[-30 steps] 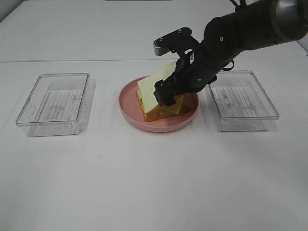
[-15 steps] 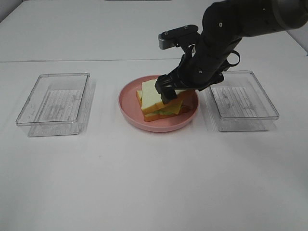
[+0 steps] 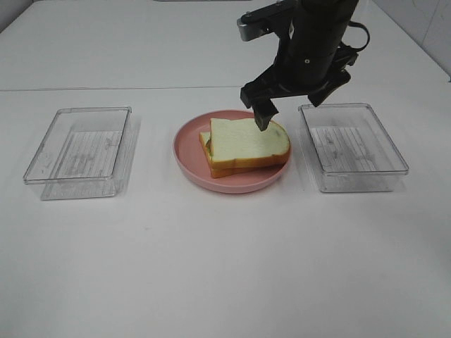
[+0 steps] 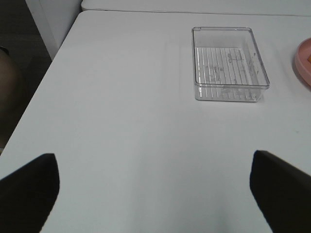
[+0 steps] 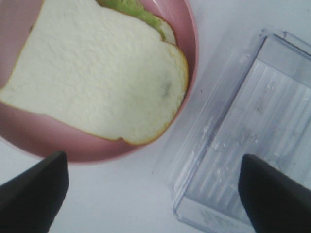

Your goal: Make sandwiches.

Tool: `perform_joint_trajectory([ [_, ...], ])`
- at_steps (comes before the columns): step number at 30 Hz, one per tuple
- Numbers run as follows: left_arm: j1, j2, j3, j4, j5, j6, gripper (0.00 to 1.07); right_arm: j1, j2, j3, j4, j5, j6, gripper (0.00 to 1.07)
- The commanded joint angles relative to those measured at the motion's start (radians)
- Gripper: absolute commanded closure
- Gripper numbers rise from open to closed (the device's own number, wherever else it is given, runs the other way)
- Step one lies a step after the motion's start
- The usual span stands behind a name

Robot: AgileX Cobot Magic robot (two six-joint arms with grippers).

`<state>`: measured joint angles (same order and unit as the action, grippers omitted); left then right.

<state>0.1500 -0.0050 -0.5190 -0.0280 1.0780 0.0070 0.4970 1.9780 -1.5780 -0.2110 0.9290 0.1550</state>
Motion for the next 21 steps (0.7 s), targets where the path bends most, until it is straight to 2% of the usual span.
perform_joint_trajectory([
  [1, -0.006, -0.013, 0.003, -0.006, -0.004, -0.007, 0.07, 0.001, -0.008, -0.069, -0.009, 0.184, -0.041, 0.15],
  [6, -0.006, -0.013, 0.003, -0.006, -0.004, -0.007, 0.07, 0.001, -0.024, -0.123, -0.010, 0.381, -0.066, 0.15],
  [10, -0.006, -0.013, 0.003, -0.006, -0.004, -0.007, 0.07, 0.001, -0.055, -0.109, 0.001, 0.403, -0.068, 0.15],
  [13, -0.006, -0.013, 0.003, -0.006, -0.004, -0.007, 0.07, 0.001, -0.127, -0.039, 0.069, 0.403, -0.085, 0.15],
  [15, -0.006, -0.013, 0.003, -0.006, -0.004, -0.007, 0.07, 0.001, -0.150, -0.015, 0.077, 0.403, -0.085, 0.15],
  [17, -0.006, -0.013, 0.003, -0.006, -0.004, -0.007, 0.07, 0.001, -0.225, 0.066, 0.077, 0.403, -0.085, 0.15],
  [18, -0.006, -0.013, 0.003, -0.006, -0.004, -0.007, 0.07, 0.001, -0.225, 0.066, 0.077, 0.403, -0.085, 0.15],
  [19, -0.006, -0.013, 0.003, -0.006, -0.004, -0.007, 0.07, 0.001, -0.285, 0.131, 0.075, 0.403, -0.085, 0.15],
  [20, -0.006, -0.013, 0.003, -0.006, -0.004, -0.007, 0.07, 0.001, -0.285, 0.131, 0.075, 0.403, -0.085, 0.15],
  [21, -0.006, -0.013, 0.003, -0.006, -0.004, -0.007, 0.07, 0.001, -0.340, 0.189, 0.075, 0.403, -0.085, 0.15],
])
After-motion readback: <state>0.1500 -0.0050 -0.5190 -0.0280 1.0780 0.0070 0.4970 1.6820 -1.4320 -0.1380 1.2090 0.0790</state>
